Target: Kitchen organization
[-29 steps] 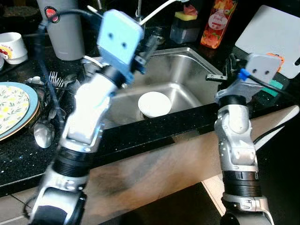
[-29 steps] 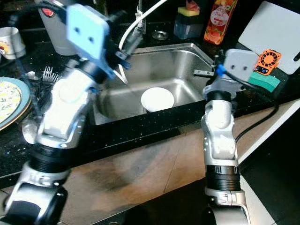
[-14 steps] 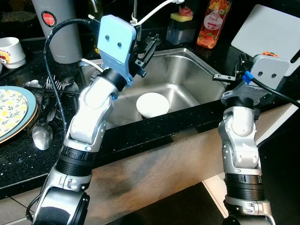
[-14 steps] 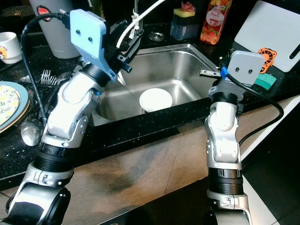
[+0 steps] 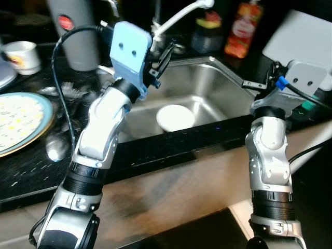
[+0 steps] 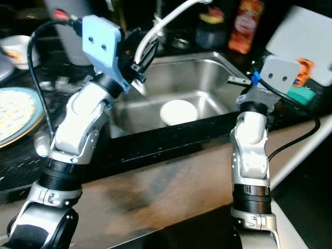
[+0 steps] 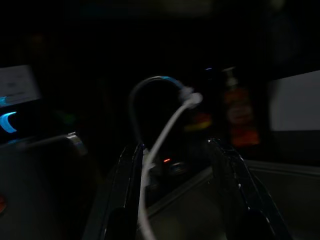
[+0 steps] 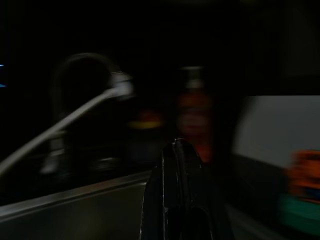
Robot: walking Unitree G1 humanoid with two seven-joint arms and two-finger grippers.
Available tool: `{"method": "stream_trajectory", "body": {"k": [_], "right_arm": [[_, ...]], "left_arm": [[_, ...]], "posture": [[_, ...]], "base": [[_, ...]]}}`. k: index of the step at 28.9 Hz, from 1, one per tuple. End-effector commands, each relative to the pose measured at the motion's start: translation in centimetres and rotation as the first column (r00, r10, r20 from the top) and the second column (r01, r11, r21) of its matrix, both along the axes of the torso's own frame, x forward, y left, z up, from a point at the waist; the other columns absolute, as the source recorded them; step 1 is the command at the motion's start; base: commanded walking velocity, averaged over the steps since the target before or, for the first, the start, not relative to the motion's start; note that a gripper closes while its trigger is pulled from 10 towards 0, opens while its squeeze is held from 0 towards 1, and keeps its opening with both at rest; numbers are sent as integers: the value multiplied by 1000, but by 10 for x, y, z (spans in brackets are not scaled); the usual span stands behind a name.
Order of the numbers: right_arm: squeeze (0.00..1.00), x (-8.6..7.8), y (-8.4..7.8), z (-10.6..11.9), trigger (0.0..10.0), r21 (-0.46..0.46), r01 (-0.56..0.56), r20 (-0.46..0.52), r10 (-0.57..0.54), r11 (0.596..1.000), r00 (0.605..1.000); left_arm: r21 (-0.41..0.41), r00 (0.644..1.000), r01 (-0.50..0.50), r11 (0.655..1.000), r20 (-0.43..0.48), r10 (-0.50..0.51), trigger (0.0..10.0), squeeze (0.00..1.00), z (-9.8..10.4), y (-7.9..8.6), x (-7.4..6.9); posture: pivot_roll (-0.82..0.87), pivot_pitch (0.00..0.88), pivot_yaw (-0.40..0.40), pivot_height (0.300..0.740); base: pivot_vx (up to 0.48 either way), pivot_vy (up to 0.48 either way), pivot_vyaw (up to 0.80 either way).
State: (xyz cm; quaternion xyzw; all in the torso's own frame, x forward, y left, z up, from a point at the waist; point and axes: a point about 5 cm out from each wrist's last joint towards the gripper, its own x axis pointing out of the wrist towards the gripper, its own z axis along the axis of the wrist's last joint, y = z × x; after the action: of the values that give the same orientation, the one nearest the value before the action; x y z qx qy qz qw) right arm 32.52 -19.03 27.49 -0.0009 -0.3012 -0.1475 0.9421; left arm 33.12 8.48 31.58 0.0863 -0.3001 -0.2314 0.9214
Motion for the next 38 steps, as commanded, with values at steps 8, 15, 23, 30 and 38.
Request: {"method": "stream_trajectory", "body": {"k": [8,15,23,30,38], "right_arm": [[0,2,-1,-1,10000,10,-6,-13,6,1000,1000],[0,3,-1,-1,10000,7,-8,-16,9,1000,1000],[0,6,-2,-6,10000,46,-27,-45,29,999,999],[0,7,-2,-9,10000,57,-35,-68,39,998,997],[0,8,-1,-11,10000,60,-47,-82,52,997,995]], "left_arm": [[7,1000,0,1000,-9,0,10000,0,-5,-2,1],[7,1000,0,1000,-14,0,10000,0,-7,-3,2],[8,999,-17,1000,-46,18,10000,0,-11,-1,6],[12,998,-21,1000,-57,22,10000,0,-14,-1,7],[13,998,-25,1000,-62,25,10000,0,-15,-1,7]], "posture": [[93,46,-12,740],[89,45,-13,740],[88,44,-13,740],[85,44,-15,740],[84,48,-17,740]], "base": [[0,0,800],[0,0,800],[0,0,300],[0,0,-552],[0,0,-616]]}}
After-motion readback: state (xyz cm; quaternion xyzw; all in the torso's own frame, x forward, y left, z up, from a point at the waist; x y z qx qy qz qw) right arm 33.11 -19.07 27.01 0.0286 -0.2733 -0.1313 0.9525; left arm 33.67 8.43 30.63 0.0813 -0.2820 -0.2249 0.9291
